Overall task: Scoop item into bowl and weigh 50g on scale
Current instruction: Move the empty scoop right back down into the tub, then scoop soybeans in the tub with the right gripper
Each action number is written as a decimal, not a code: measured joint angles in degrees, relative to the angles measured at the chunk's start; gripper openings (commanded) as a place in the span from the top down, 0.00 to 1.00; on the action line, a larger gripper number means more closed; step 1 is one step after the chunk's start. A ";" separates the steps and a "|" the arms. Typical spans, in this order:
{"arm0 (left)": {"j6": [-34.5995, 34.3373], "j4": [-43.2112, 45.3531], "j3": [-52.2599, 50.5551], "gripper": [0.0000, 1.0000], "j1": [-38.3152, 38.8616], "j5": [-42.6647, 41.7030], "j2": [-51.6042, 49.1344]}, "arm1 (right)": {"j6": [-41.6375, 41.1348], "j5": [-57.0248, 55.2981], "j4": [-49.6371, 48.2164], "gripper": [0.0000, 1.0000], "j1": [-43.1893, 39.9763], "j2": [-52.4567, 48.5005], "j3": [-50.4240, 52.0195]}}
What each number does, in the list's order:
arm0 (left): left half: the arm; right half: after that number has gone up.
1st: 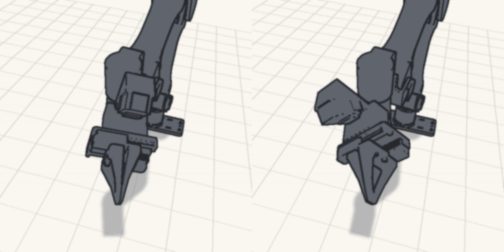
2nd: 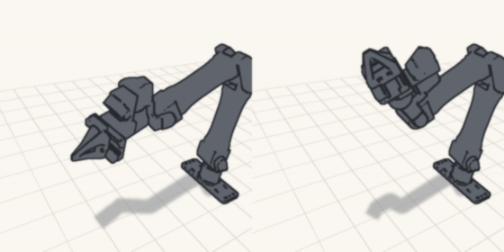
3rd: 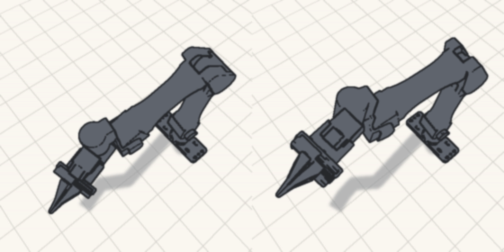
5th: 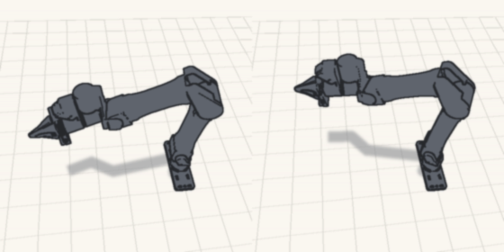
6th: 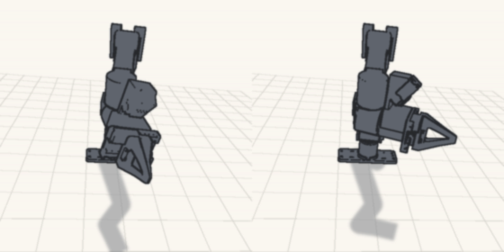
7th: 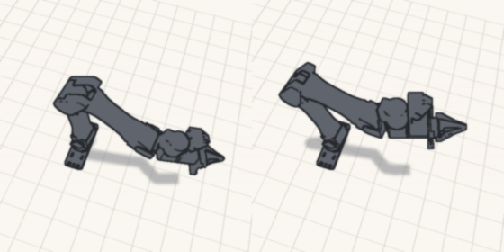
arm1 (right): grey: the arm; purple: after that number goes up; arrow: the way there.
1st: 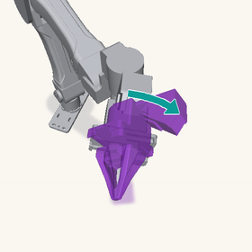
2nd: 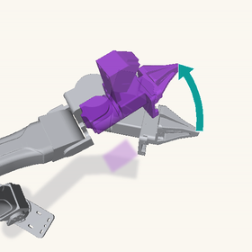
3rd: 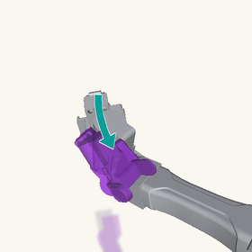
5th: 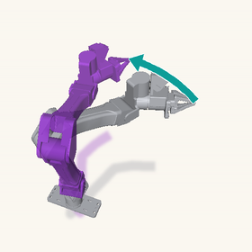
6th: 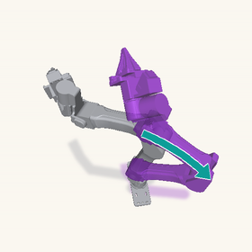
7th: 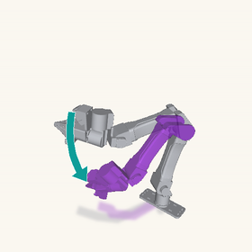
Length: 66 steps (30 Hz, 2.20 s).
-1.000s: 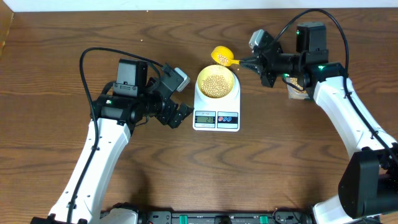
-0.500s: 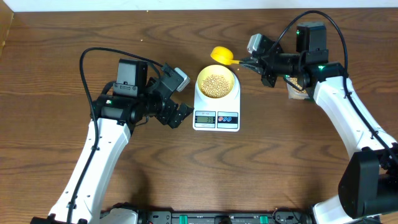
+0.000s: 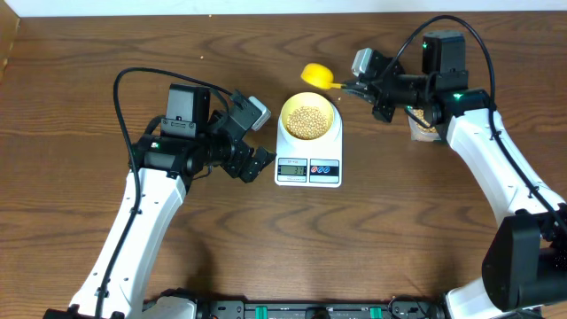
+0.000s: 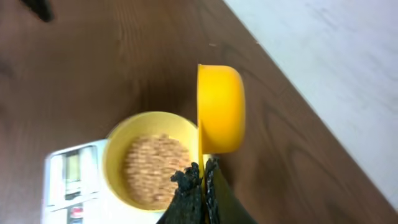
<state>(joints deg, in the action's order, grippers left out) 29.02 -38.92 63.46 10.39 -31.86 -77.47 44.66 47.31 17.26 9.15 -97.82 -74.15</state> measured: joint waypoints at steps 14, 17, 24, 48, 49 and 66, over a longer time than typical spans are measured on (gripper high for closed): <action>0.00 0.00 0.00 0.10 0.00 0.00 0.00 | -23.47 -35.10 -8.81 0.99 0.04 0.26 0.07; 0.00 0.00 0.00 0.10 0.00 0.00 0.00 | -25.38 -42.42 -6.73 0.99 0.02 1.44 0.07; 0.00 0.00 0.00 0.10 0.00 0.00 0.00 | -27.12 -54.64 0.46 0.99 -1.64 6.01 0.04; 0.00 0.00 0.00 0.10 0.00 0.00 0.00 | -26.86 -49.48 20.90 0.99 -12.46 5.79 0.04; 0.00 0.00 0.00 0.10 0.00 0.00 0.00 | -26.51 -49.37 21.11 0.99 -12.46 5.16 0.04; 0.00 0.00 0.00 0.10 0.00 0.00 0.00 | -25.55 -48.09 23.04 0.99 -12.46 0.13 1.16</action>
<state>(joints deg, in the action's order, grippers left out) 29.02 -38.92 63.46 10.39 -31.86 -77.47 19.11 -0.78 40.29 -3.31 -97.69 -72.99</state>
